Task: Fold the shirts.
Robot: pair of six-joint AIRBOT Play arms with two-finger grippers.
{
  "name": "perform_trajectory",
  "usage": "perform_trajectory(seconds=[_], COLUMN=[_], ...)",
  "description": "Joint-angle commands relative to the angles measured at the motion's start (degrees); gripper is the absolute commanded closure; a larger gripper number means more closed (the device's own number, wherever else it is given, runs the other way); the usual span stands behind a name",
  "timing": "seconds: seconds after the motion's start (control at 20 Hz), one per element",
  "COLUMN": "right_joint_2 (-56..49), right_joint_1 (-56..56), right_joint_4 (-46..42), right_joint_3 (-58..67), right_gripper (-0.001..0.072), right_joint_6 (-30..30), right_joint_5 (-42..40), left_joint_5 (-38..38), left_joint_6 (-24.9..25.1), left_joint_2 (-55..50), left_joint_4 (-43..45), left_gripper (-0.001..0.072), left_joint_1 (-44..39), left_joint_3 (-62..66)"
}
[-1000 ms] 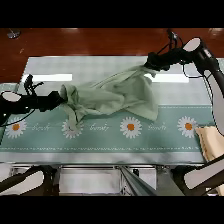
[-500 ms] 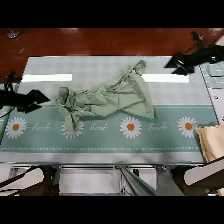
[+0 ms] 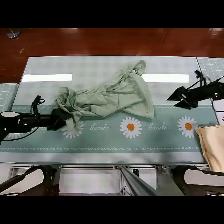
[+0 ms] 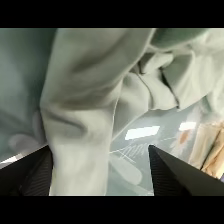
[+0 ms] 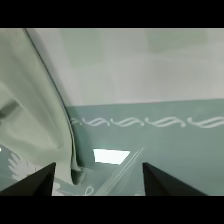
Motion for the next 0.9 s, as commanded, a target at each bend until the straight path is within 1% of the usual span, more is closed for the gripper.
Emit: perform_trajectory(seconds=[0.0,0.05,0.1,0.15,0.3,0.45,0.6,0.7,0.75,0.8,0.85], right_joint_2=[1.3,1.2,0.9,0.6,-1.1,-1.8,-2.8,-4.0,-4.6,-5.2,-5.6], right_joint_1=[3.1,4.5,6.1,7.5,11.8,16.0,19.6,21.8,22.7,23.5,23.9], right_joint_4=[0.5,0.5,0.5,0.5,0.1,0.3,4.0,5.2,5.2,5.3,5.4], right_joint_3=[-6.2,-6.4,-6.4,-6.4,-6.4,-6.4,-6.3,-5.2,-4.3,-3.1,-1.8], right_gripper=[0.0088,0.0088,0.0088,0.0088,0.0088,0.0088,0.0088,0.0113,0.0185,0.041,0.0671], right_joint_6=[-1.3,-1.3,-1.0,-0.4,1.1,1.8,2.2,2.3,2.4,2.4,2.0], right_joint_5=[-1.4,-2.1,-2.5,-2.7,-2.5,-4.8,-7.1,-8.2,-8.4,-8.5,-8.3], left_joint_5=[3.3,3.4,3.7,3.6,3.4,3.3,3.3,3.3,2.8,1.8,0.6], left_joint_6=[1.1,1.1,1.1,1.3,1.4,1.4,1.4,1.4,1.4,1.4,1.4], left_joint_2=[-0.5,-0.7,-0.7,-0.7,-0.6,-0.6,-0.6,-0.6,-0.6,-0.6,-0.5], left_joint_4=[-0.7,-0.7,-0.7,-0.7,-0.9,-0.9,-0.9,-0.9,-0.9,-0.9,-0.9], left_gripper=[0.0008,0.0026,0.0305,0.068,0.0681,0.068,0.068,0.0681,0.0681,0.068,0.0681], left_joint_1=[-4.7,-5.9,-6.6,-6.8,-6.9,-6.9,-6.9,-6.9,-6.9,-6.9,-6.9], left_joint_3=[-1.9,-1.8,-1.8,-1.8,-1.8,-1.8,-1.8,-1.7,-1.3,-0.4,0.8])
